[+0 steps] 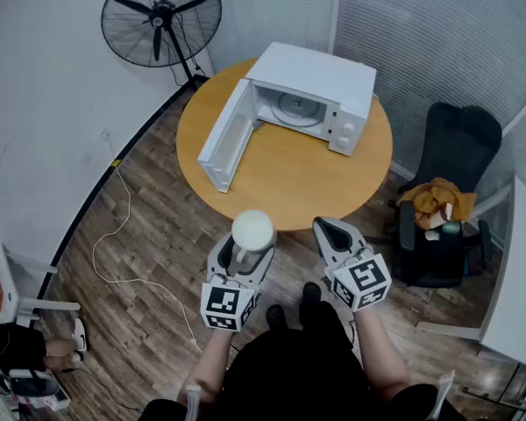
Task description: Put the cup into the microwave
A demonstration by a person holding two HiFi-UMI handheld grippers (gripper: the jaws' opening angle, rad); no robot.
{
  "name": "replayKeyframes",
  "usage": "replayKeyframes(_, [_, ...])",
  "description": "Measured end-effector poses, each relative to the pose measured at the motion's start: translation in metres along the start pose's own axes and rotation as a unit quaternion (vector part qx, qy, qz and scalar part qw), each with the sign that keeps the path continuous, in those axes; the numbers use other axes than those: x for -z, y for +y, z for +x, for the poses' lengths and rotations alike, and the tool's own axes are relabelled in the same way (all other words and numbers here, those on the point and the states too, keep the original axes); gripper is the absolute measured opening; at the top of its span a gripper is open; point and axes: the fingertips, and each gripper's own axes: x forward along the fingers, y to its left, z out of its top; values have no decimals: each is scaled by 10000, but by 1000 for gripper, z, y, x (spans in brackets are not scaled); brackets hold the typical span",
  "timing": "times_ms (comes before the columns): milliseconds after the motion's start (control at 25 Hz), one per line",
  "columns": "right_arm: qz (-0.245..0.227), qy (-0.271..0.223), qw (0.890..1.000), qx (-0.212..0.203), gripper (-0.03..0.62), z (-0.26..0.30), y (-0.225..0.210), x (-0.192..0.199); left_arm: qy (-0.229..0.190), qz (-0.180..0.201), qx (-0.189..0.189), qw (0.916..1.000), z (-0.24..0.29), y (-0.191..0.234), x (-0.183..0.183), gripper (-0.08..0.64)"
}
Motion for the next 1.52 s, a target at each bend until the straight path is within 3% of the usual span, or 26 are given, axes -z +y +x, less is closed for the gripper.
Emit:
replayKeyframes(400, [-84,28,10000,12,8,-9,31,1,-5,-31,91,10000,-25,0,6,342])
replayKeyframes(960, [6,-44,9992,389,9,-25,41,5,-39,-53,340,9994,-30,-3,5,342])
replayKeyframes(1520, [-78,-152,9996,209,9,-5,-10,-13,-62,-105,130,9998,21,0,-13,342])
